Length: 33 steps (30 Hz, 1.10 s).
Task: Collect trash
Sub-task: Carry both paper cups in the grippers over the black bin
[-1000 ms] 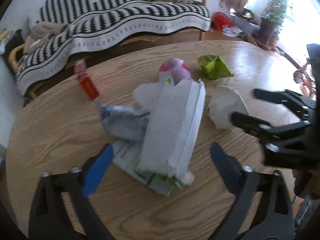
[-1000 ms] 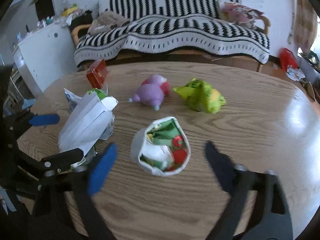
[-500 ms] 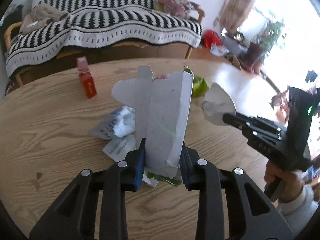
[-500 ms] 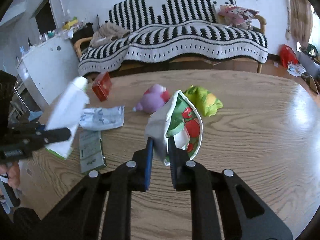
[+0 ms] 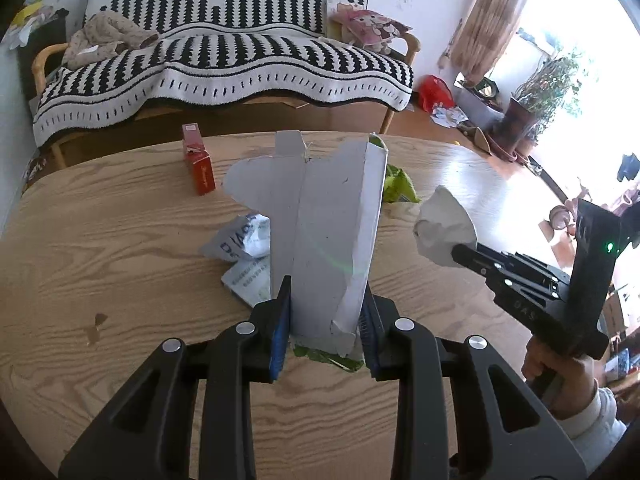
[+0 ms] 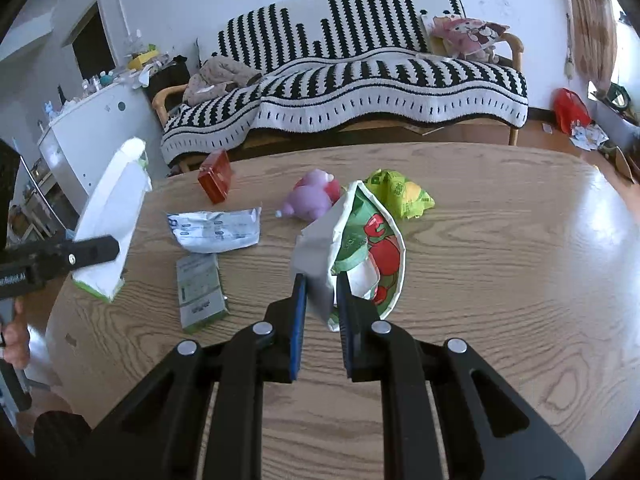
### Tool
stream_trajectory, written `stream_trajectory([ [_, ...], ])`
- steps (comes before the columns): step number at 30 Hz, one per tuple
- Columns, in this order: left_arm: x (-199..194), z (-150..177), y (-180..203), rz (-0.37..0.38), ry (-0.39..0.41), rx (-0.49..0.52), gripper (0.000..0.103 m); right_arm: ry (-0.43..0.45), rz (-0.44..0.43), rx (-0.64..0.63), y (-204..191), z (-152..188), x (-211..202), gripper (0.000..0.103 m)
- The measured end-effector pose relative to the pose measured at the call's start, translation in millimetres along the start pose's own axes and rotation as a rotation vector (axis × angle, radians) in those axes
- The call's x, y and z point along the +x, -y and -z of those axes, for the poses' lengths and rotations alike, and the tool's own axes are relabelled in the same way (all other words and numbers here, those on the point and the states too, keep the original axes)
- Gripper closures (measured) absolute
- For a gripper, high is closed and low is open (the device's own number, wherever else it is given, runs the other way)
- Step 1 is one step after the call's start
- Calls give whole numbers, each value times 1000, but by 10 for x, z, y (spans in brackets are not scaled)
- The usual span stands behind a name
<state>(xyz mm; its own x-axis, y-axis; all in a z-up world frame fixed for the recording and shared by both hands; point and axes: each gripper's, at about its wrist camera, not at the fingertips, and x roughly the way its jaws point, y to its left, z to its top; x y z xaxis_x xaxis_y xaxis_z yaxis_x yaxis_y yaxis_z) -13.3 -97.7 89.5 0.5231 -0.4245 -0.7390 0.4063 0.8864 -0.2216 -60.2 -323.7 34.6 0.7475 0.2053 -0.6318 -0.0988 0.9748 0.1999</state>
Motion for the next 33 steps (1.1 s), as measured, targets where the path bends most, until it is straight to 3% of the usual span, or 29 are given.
stream_trajectory([
  [10,-418,141,209,2,39,46,73,35,11,-36,-145,-31,-454,87],
  [17,-597,302,498,25,44,88,73,77,73,-6,56,90,-986,87],
  [26,-704,571,1226,141,20,162,73,148,155,62,354,443,-2003,87],
  [33,-569,1083,2154,268,-61,298,73,146,238,143,724,1014,-2648,87],
])
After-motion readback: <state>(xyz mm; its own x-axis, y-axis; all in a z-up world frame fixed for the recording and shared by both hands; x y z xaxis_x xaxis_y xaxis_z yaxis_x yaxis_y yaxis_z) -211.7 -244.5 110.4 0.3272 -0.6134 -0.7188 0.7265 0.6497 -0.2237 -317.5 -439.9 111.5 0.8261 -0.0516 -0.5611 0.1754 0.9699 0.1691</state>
